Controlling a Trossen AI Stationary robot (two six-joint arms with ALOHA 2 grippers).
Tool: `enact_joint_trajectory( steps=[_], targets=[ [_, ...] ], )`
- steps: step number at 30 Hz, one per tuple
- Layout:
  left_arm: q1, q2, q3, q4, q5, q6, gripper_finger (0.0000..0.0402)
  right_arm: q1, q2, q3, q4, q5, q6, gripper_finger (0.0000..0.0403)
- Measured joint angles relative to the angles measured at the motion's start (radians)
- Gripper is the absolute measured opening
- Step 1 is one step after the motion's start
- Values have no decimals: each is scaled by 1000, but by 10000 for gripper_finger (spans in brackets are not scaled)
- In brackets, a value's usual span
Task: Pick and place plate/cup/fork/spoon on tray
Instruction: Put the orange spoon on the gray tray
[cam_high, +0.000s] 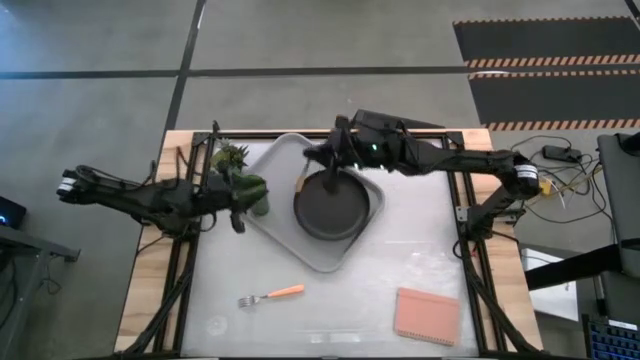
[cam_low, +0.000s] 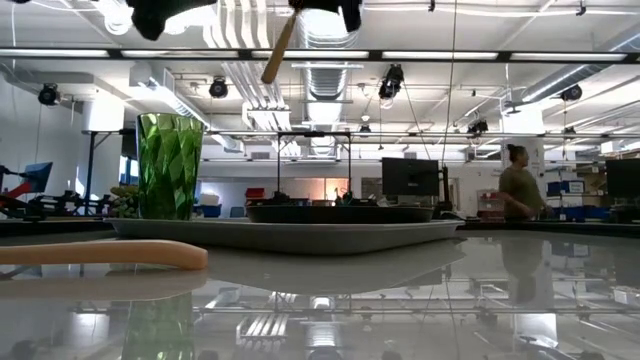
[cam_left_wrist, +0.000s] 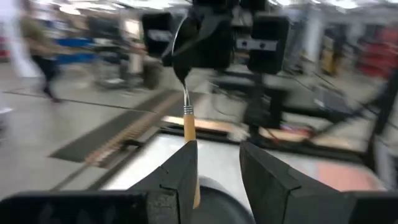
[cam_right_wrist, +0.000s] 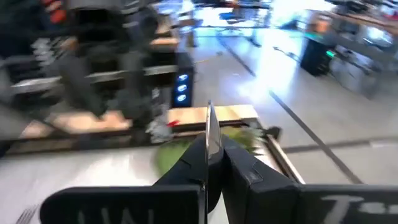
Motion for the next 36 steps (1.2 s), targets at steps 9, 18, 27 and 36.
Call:
enact_joint_trajectory(
  steps=[9, 18, 27, 36],
  targets=[
    [0, -164, -135, 145, -66, 60, 102, -186, 181, -3, 178, -14, 173, 12],
    [0, -242, -181, 200, -69, 73, 102, -300, 404, 72, 352, -95, 328, 12],
    [0, -274, -200, 198, -79, 73, 102, -315, 600, 240, 355, -96, 370, 12],
    [0, -308, -221, 200, -79, 72, 103, -315, 699, 324, 347, -91, 407, 12]
  ],
)
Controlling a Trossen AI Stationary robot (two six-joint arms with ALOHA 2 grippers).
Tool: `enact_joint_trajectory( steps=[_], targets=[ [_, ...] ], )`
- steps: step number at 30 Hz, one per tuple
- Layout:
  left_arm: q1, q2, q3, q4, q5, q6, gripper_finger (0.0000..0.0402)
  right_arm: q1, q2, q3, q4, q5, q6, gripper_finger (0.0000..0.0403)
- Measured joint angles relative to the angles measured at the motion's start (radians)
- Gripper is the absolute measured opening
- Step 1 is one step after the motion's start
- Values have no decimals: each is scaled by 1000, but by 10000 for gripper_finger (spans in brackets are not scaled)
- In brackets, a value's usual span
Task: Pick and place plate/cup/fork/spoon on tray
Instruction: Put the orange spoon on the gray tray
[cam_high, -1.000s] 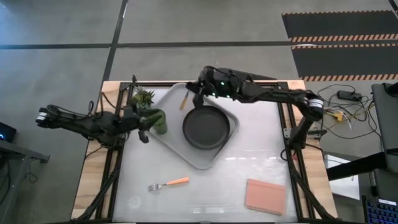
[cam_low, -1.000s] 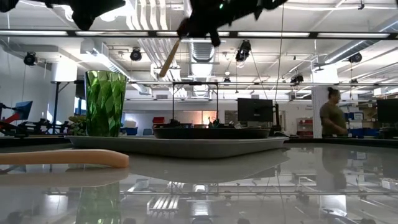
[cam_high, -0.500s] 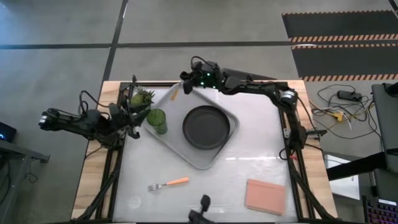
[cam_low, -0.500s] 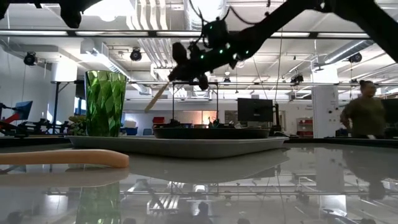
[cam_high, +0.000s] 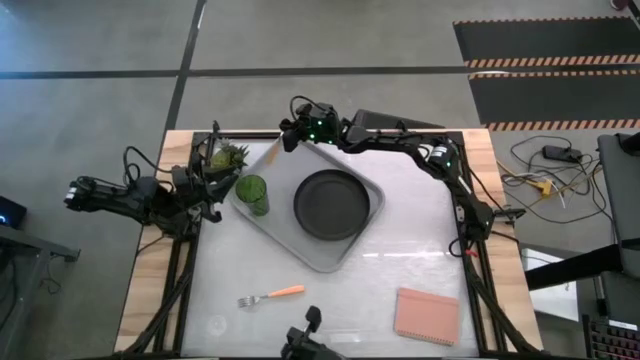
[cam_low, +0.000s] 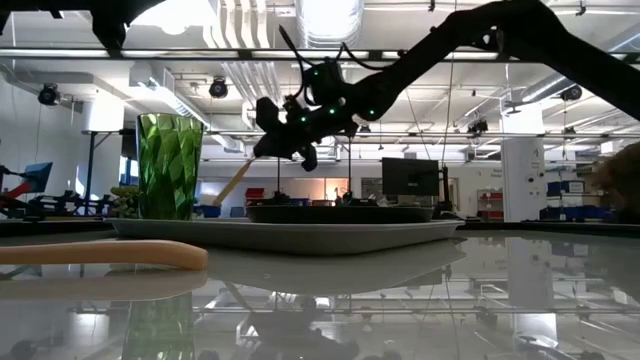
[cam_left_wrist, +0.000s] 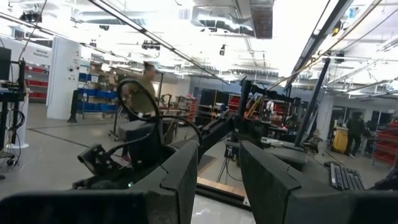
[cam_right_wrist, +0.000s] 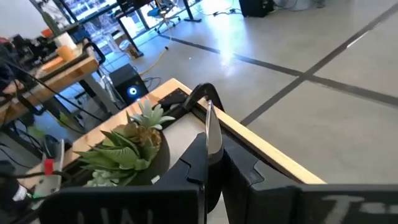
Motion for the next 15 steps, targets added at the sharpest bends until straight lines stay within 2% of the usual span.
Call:
enact_joint_trajectory(
  steps=[15],
  targets=[
    [0, -4, -1, 0, 0, 0, 103, 6, 65, -3, -48, 4, 133, 12]
  ],
)
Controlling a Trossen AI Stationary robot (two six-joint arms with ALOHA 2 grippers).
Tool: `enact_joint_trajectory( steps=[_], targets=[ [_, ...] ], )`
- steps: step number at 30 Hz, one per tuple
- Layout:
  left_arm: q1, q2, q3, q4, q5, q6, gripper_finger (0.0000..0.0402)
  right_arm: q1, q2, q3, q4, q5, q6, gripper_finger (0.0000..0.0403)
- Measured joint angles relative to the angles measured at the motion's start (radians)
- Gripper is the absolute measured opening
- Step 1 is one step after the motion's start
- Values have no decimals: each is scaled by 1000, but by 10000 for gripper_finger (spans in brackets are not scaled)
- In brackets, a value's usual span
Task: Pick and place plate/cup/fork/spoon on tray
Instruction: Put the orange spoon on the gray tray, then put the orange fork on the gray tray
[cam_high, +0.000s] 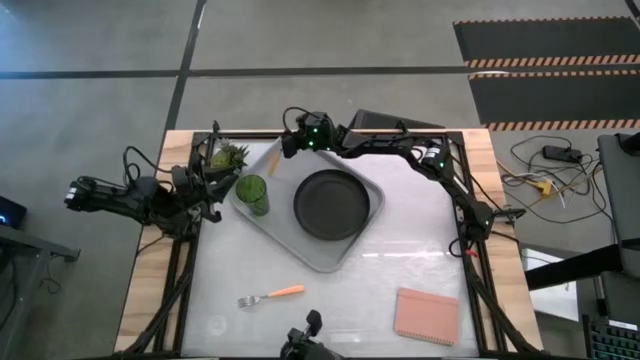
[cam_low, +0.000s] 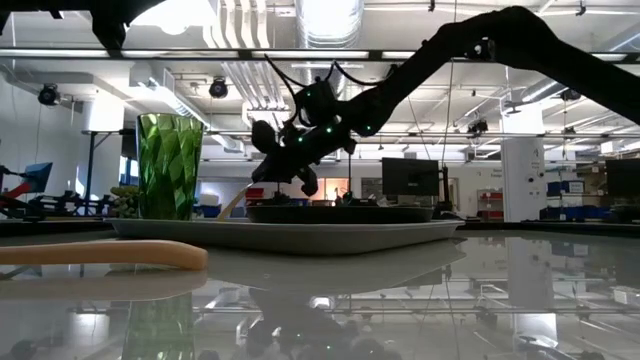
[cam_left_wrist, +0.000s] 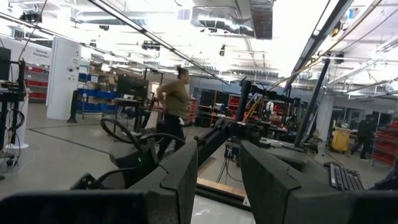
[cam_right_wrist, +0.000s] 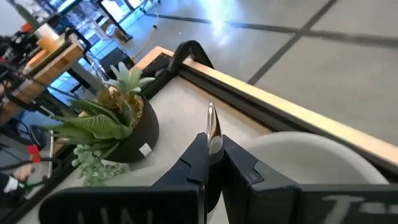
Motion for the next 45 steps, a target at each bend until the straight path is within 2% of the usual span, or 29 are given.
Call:
enact_joint_trajectory(
  steps=[7, 12, 20, 28, 32, 35, 41, 45],
  targets=[
    [0, -9, 0, 8, 0, 3, 103, 0, 0, 0, -8, 7, 29, 18],
    [0, -11, 0, 27, 0, 4, 103, 4, 2, -1, -36, 56, 22, 45],
    [0, -15, 0, 31, 1, 6, 103, 6, 2, -1, -34, 56, 21, 94],
    [0, -18, 0, 30, 1, 5, 102, 6, 0, -1, -33, 34, 6, 113],
    [0, -18, 0, 29, 1, 5, 102, 0, -23, -3, -48, -53, -13, 110],
    [0, -17, 0, 27, 2, 5, 102, -1, -46, 16, -140, -87, -61, 98],
    [0, -15, 0, 24, 4, 5, 102, 11, -121, 62, -411, -80, -256, 60],
    [0, -9, 0, 20, 4, 5, 102, 38, -220, 57, -509, -80, -345, 33]
  ],
)
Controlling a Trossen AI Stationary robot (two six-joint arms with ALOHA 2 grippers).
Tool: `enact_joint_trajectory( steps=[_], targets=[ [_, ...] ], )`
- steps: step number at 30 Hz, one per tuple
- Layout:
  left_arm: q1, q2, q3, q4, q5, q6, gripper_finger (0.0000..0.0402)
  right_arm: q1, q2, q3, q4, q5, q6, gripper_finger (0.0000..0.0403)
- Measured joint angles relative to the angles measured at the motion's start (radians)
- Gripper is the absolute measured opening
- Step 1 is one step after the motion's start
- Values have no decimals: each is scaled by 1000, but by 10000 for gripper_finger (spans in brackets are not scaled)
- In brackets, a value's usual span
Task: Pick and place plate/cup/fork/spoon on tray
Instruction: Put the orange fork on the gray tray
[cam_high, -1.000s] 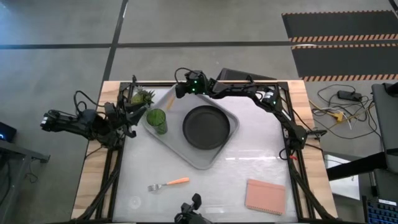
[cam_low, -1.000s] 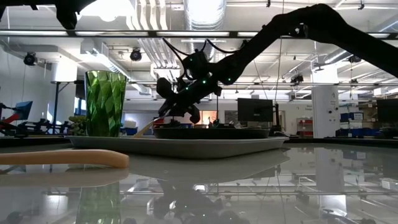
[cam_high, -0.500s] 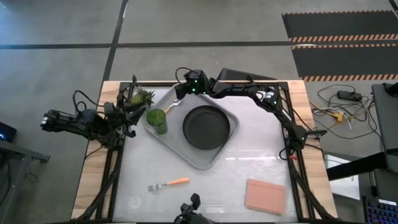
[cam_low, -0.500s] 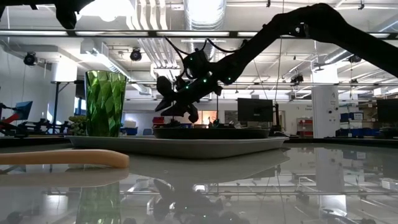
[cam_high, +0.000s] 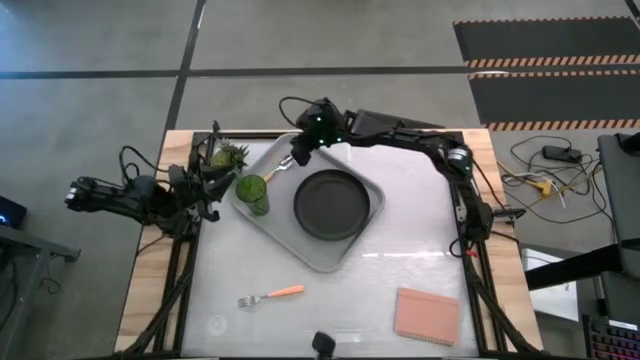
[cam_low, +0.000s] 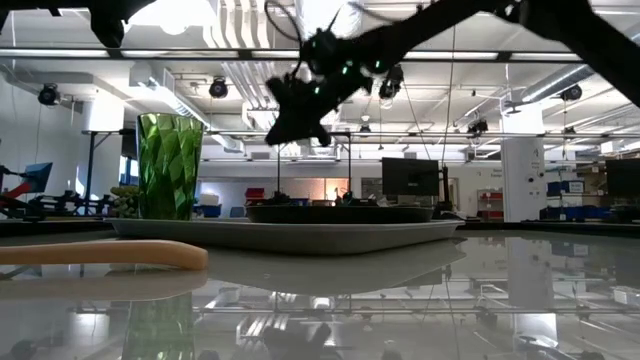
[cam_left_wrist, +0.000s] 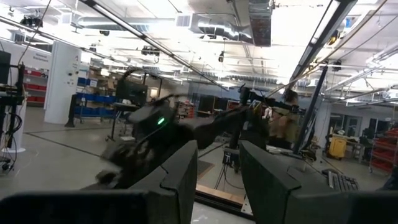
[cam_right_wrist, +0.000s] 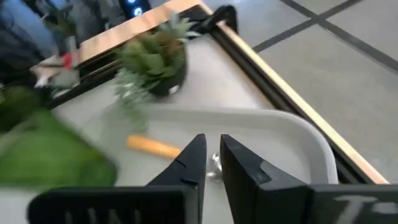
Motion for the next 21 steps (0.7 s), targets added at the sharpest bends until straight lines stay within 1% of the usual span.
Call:
enact_joint_trajectory(
  steps=[3, 7, 10, 12, 14, 17, 21],
  targets=[
    [0, 12, 0, 0, 0, 0, 102, 35, -72, -19, -74, 3, -66, 15],
    [0, 45, 0, -1, 4, 1, 102, 106, -166, -38, -174, 3, -145, 9],
    [-1, 90, 23, 0, 73, -6, 102, 165, -226, -61, -229, 21, -169, 9],
    [-4, 127, 48, 6, 158, -16, 102, 211, -264, -103, -231, 57, -175, 9],
    [-9, 170, 79, 4, 216, -53, 102, 256, -304, -153, -225, 94, -189, 9],
    [-28, 236, 118, -8, 234, -86, 102, 321, -373, -238, -197, 144, -202, 9],
    [-72, 297, 183, -76, 241, -132, 102, 386, -474, -375, -122, 160, -203, 8]
  ],
)
